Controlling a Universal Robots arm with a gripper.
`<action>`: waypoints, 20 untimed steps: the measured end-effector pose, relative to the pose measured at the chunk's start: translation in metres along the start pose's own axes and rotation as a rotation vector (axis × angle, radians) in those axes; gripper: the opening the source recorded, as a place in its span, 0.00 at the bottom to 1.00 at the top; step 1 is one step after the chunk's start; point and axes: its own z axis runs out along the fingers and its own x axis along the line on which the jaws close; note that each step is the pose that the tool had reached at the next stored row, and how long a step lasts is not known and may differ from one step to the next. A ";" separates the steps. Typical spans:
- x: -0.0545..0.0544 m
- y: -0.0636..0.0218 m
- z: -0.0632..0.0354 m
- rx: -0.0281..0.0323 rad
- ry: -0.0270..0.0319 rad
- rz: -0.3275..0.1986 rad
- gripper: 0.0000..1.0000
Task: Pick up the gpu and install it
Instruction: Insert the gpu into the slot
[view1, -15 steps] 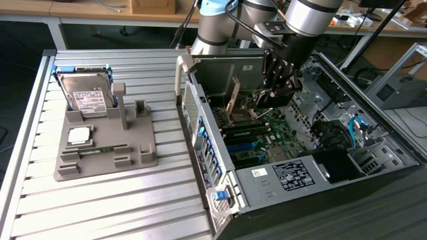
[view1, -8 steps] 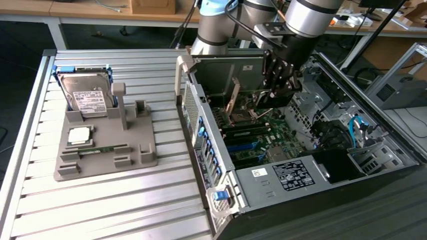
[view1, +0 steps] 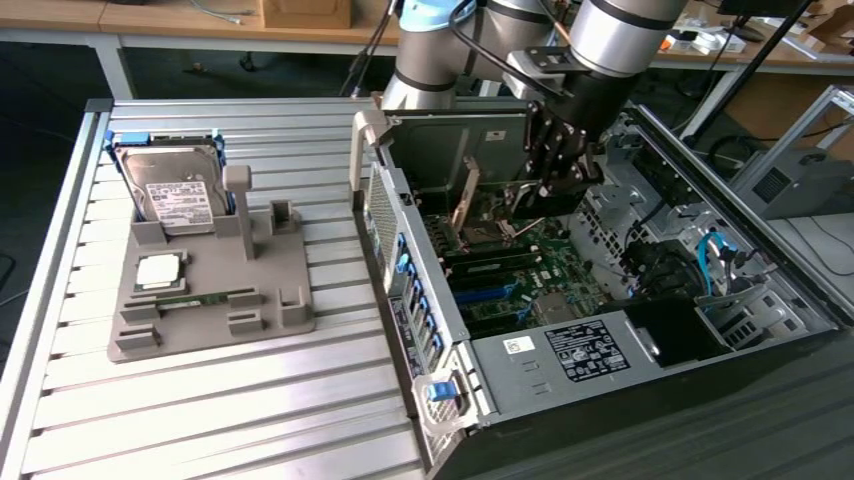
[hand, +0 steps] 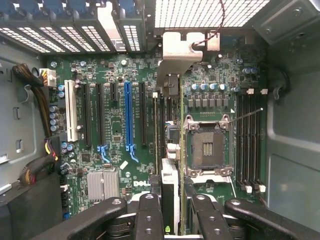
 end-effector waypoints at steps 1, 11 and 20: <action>0.000 0.0001 0.0003 0.0000 -0.0001 0.000 0.27; 0.001 0.0005 0.0022 0.0000 0.0000 0.000 0.27; 0.001 0.0009 0.0040 0.0000 -0.0001 0.000 0.27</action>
